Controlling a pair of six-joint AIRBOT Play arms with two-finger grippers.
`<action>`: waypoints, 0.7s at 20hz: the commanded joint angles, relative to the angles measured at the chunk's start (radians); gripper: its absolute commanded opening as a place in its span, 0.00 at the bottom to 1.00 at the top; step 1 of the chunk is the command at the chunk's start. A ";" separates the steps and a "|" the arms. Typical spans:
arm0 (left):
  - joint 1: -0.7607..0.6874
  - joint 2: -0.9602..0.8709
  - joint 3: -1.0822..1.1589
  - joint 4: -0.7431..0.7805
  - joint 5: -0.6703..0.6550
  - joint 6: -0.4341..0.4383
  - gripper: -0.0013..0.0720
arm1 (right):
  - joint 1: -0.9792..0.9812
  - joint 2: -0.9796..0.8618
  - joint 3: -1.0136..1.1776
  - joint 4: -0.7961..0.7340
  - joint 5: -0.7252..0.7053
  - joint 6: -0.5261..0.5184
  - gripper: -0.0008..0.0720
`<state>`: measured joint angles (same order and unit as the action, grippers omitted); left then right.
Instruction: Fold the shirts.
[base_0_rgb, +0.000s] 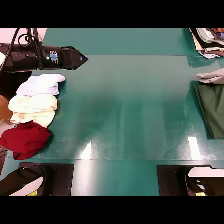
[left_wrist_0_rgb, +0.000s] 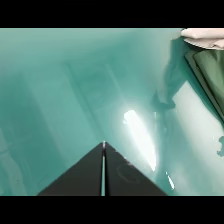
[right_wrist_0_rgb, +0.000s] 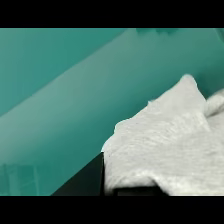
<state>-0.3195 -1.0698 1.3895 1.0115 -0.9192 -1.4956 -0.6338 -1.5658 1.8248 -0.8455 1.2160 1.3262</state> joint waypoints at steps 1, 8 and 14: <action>-0.001 0.000 0.000 0.003 0.002 0.003 0.05 | -0.012 0.018 0.074 0.018 0.087 -0.001 0.03; -0.001 0.000 0.000 0.006 -0.017 0.011 0.05 | -0.064 0.190 -0.147 -0.149 0.209 0.055 0.03; -0.001 0.000 0.000 0.010 -0.033 0.012 0.05 | -0.173 0.372 -0.506 -0.327 0.232 0.056 0.14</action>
<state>-0.3199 -1.0698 1.3895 1.0199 -0.9440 -1.4860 -0.7570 -1.2701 1.4651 -1.0885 1.4300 1.3792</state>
